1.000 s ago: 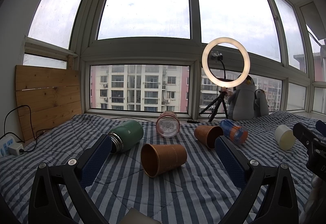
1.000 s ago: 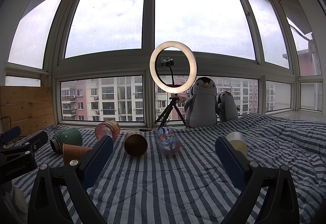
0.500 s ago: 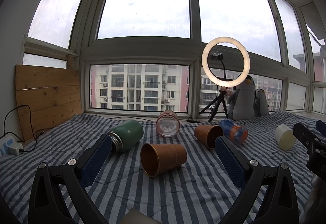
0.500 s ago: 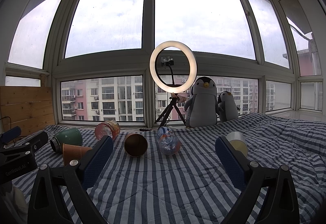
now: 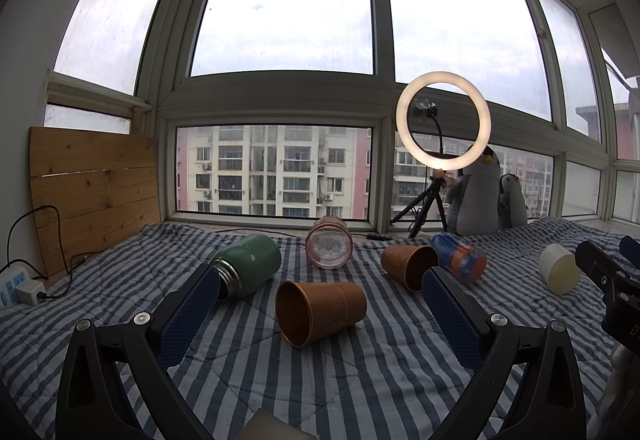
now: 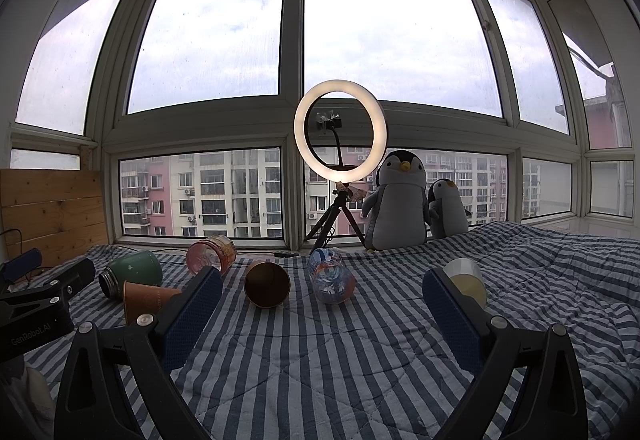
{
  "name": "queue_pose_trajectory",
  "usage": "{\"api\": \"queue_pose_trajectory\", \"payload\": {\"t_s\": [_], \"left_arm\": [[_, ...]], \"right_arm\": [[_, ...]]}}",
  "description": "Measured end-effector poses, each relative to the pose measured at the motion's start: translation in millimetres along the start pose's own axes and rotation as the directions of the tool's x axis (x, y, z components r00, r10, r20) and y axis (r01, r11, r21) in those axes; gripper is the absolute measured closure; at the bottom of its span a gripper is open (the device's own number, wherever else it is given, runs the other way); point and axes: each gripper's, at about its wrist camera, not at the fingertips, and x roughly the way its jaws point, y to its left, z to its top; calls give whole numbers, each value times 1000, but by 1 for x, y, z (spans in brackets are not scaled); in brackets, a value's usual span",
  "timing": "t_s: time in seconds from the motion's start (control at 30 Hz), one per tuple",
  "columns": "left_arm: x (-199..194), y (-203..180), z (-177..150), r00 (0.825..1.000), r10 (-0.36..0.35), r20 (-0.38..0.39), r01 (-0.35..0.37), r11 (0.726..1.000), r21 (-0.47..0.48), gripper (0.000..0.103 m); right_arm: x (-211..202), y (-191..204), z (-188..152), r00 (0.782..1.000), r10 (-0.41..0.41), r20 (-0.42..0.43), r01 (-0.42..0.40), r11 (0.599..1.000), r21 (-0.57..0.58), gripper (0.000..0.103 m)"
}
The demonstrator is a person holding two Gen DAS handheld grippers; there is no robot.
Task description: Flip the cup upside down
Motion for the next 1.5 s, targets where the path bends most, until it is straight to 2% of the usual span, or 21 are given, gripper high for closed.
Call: {"api": "queue_pose_trajectory", "payload": {"t_s": [0.4, 0.63, 0.9, 1.0, 1.1, 1.2, 1.3, 1.37, 1.5], "left_arm": [[1, 3, -7, 1000, -12, -8, 11, 1000, -6, 0], [10, 1, -7, 998, -31, -48, 31, 1000, -2, 0], [24, 2, -7, 993, -62, -102, 62, 998, -5, 0], [30, -1, -6, 989, -71, -127, 73, 997, 7, 0], [40, -6, -1, 982, -85, -166, 88, 996, 10, 0], [58, -15, 12, 964, -118, -237, 119, 993, -9, 0], [79, -33, 30, 946, -140, -293, 145, 989, -4, 0], [92, -53, 44, 939, -137, -317, 155, 987, 33, 0], [129, -99, 73, 914, -152, -377, 196, 977, 81, 0]], "right_arm": [[2, 0, 0, 1000, 9, -19, -8, 1000, 1, 1], [13, -11, 0, 997, 29, -69, -26, 998, 48, 1], [37, -48, 7, 985, 47, -167, -26, 992, 126, 1], [47, -62, 11, 981, 35, -189, -13, 993, 118, 1], [60, -77, 15, 971, 67, -229, -37, 990, 134, 2], [69, -89, 19, 964, 92, -251, -58, 989, 138, 2], [79, -102, 22, 952, 132, -277, -93, 985, 148, 9], [89, -110, 24, 935, 175, -308, -127, 977, 170, 19], [109, -122, 29, 904, 252, -347, -191, 961, 200, 40]]}}
